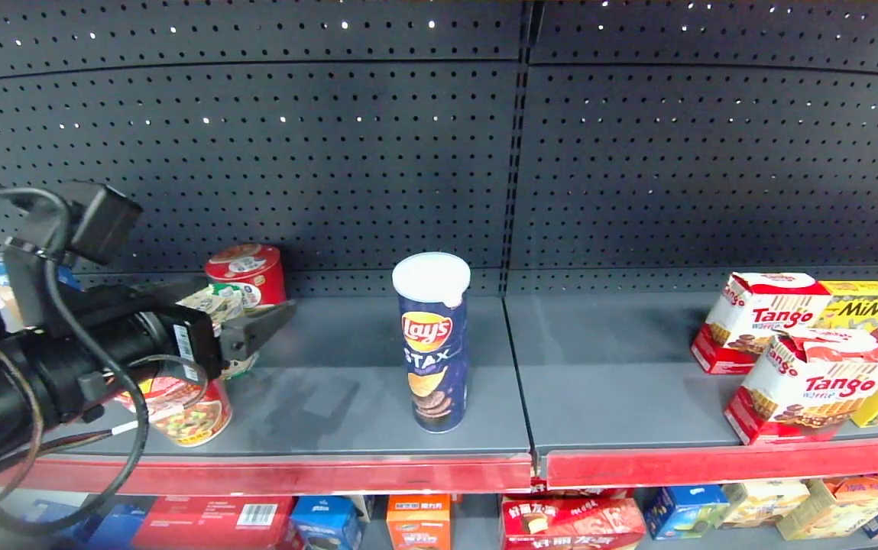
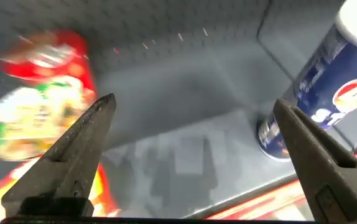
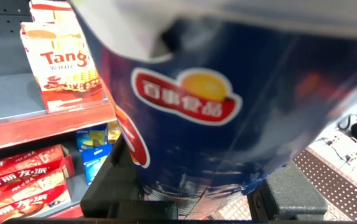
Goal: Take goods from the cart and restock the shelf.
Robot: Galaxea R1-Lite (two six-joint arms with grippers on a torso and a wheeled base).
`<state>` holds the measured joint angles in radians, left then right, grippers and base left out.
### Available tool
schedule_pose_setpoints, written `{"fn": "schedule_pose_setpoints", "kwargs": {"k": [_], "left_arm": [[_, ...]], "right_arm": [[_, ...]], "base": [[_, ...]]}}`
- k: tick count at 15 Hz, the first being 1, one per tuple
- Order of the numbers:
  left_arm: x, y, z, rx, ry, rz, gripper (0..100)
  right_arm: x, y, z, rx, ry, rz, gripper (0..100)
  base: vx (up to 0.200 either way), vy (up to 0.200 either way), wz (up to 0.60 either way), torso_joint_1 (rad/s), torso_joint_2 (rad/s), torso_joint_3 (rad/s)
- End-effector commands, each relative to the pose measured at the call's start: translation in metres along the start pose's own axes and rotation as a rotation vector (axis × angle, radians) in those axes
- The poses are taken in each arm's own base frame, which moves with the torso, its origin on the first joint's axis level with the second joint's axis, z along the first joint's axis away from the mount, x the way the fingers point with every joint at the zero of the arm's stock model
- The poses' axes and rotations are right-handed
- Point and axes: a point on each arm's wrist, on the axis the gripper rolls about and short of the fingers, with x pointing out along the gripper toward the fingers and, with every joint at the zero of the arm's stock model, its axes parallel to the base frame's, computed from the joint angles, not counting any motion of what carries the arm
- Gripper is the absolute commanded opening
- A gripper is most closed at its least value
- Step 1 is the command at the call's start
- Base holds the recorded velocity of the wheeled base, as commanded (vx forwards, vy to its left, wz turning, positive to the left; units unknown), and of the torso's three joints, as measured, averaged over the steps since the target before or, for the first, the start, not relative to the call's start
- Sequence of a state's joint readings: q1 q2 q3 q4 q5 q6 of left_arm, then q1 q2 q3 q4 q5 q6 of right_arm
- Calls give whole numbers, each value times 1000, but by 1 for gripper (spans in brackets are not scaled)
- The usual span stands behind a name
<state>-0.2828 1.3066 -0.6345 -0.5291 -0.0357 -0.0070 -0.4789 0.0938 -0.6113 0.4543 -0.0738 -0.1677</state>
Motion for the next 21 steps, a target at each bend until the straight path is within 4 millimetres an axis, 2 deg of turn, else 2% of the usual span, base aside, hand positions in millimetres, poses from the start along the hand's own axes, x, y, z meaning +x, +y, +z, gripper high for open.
{"fn": "schedule_pose_setpoints", "kwargs": {"k": [1,3,5,9,10,14,16,17,19,21], "left_arm": [[-35,13,13,-3,-107,84,100],[-54,22,9,-7,-123,152,100],[-78,32,4,-13,-118,262,100],[-116,23,-3,-23,-66,347,100],[-127,18,-8,-11,-35,367,100],[-135,17,-13,6,4,425,100],[-133,18,-13,6,10,445,100],[-130,19,-13,7,21,451,100],[-130,20,-10,7,9,468,100],[-131,20,-9,6,3,482,100]], "right_arm": [[9,-2,18,2,22,28,0],[23,-3,34,28,60,78,0],[40,-1,51,73,94,216,0],[61,6,55,83,148,488,0],[73,7,62,92,168,568,0],[133,13,91,122,235,740,0],[152,24,103,149,204,853,0],[164,36,118,198,196,920,0],[162,52,131,253,216,1013,0],[152,68,132,267,251,1117,0]], "base": [[0,0,0,0,0,0],[0,0,0,0,0,0],[0,0,0,0,0,0],[0,0,0,0,0,0],[0,0,0,0,0,0],[0,0,0,0,0,0],[0,0,0,0,0,0],[0,0,0,0,0,0],[0,0,0,0,0,0],[0,0,0,0,0,0]]}}
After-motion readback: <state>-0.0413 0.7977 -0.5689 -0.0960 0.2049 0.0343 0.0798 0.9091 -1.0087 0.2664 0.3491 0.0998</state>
